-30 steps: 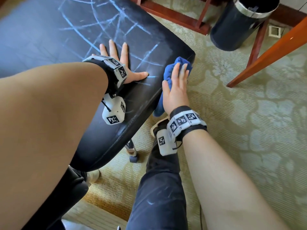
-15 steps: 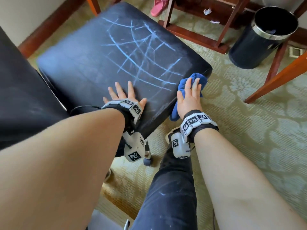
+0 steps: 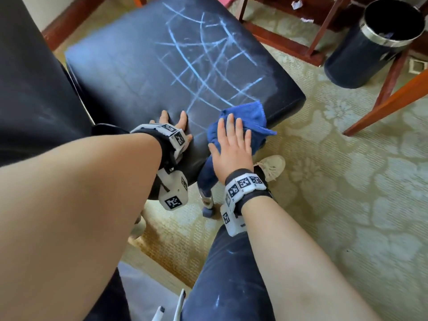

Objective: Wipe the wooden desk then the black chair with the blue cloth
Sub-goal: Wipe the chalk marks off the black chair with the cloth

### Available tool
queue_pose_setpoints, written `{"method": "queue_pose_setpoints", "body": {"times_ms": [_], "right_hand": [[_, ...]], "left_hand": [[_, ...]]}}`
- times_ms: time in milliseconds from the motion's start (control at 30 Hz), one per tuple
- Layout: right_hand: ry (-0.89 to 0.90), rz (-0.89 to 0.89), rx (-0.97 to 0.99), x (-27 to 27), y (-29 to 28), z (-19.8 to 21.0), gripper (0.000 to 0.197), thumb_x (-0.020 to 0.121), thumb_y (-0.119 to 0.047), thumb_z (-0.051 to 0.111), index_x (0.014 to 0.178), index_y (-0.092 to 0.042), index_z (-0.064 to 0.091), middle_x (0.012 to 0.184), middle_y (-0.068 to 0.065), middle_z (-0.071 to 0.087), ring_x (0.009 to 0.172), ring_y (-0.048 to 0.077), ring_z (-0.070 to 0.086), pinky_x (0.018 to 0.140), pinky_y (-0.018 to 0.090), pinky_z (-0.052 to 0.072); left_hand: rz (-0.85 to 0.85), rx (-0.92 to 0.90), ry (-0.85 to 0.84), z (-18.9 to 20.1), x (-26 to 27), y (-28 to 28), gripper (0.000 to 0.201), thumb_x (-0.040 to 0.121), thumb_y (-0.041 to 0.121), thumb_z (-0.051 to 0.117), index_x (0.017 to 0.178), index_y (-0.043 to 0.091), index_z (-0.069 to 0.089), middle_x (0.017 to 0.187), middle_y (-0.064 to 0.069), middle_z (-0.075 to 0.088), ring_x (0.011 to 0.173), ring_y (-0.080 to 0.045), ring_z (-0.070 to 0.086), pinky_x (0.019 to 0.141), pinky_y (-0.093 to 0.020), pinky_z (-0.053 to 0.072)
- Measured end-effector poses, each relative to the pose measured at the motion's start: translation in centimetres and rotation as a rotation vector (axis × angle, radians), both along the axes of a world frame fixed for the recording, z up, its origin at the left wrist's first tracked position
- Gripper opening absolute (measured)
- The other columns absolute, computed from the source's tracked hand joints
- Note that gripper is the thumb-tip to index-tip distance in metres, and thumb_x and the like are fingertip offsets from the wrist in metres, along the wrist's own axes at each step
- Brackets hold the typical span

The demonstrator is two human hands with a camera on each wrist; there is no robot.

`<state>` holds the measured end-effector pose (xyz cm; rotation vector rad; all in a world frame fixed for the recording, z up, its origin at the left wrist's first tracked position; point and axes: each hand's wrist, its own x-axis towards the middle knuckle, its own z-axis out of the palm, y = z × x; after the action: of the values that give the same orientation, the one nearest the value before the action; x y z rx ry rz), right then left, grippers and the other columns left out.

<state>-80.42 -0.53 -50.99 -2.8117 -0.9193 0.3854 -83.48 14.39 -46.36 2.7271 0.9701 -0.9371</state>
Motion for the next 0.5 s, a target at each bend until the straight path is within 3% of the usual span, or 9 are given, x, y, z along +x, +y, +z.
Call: {"method": "queue_pose_setpoints", "body": {"times_ms": [100,200,233,333,433,500], "right_hand": [[-0.001,-0.129,0.029,0.0,0.9,-0.4,0.064,0.099,-0.042,0.026,0.150,-0.014,0.001,0.158,0.009,-0.003,0.145,0.028,-0.004,0.115,0.042,-0.006],[-0.105,-0.112,0.051,-3.0,2.1,-0.6,0.066,0.088,-0.045,0.026,0.143,-0.009,0.034,0.149,0.015,0.033,0.137,0.035,0.031,0.112,0.047,0.020],[-0.087,-0.052,0.030,-4.4,2.5,-0.7,0.068,0.086,-0.046,0.025,0.143,-0.009,0.035,0.147,0.014,0.036,0.135,0.035,0.034,0.112,0.047,0.021],[-0.012,0.008,0.039,-6.5,3.1,-0.5,0.067,0.086,-0.046,0.025,0.142,-0.008,0.027,0.146,0.012,0.040,0.135,0.029,0.037,0.112,0.043,0.015],[-0.008,-0.079,-0.023,-4.2,2.4,-0.4,0.067,0.086,-0.045,0.026,0.140,-0.008,0.040,0.143,0.011,0.044,0.132,0.024,0.042,0.111,0.041,0.024],[-0.043,-0.150,0.004,-1.6,1.0,-0.8,0.063,0.091,-0.042,0.030,0.144,-0.007,0.030,0.150,0.013,0.030,0.139,0.027,0.029,0.114,0.042,0.019]], "left_hand": [[-0.096,0.056,0.051,0.8,0.1,0.1,0.062,0.098,0.051,0.030,0.149,0.036,-0.003,0.156,-0.013,-0.009,0.139,-0.045,0.012,0.112,-0.050,0.014],[-0.105,0.051,0.032,0.8,0.0,0.1,0.065,0.094,0.053,0.033,0.148,0.037,-0.001,0.152,-0.014,0.003,0.129,-0.043,0.027,0.106,-0.051,0.024],[-0.102,0.047,0.011,0.5,-0.1,0.3,0.067,0.092,0.055,0.035,0.147,0.039,0.000,0.149,-0.014,0.007,0.125,-0.042,0.029,0.105,-0.051,0.027],[-0.075,0.028,-0.016,0.1,-0.4,0.8,0.068,0.090,0.062,0.033,0.147,0.042,0.000,0.152,-0.012,0.005,0.128,-0.041,0.026,0.108,-0.052,0.023],[-0.120,0.052,0.014,0.4,-0.4,0.9,0.067,0.092,0.062,0.028,0.147,0.041,-0.003,0.156,-0.014,-0.002,0.133,-0.044,0.022,0.110,-0.052,0.019],[-0.136,0.064,0.042,0.7,-0.3,1.0,0.064,0.093,0.060,0.028,0.146,0.043,-0.004,0.156,-0.014,-0.006,0.135,-0.044,0.020,0.111,-0.052,0.017]]}}
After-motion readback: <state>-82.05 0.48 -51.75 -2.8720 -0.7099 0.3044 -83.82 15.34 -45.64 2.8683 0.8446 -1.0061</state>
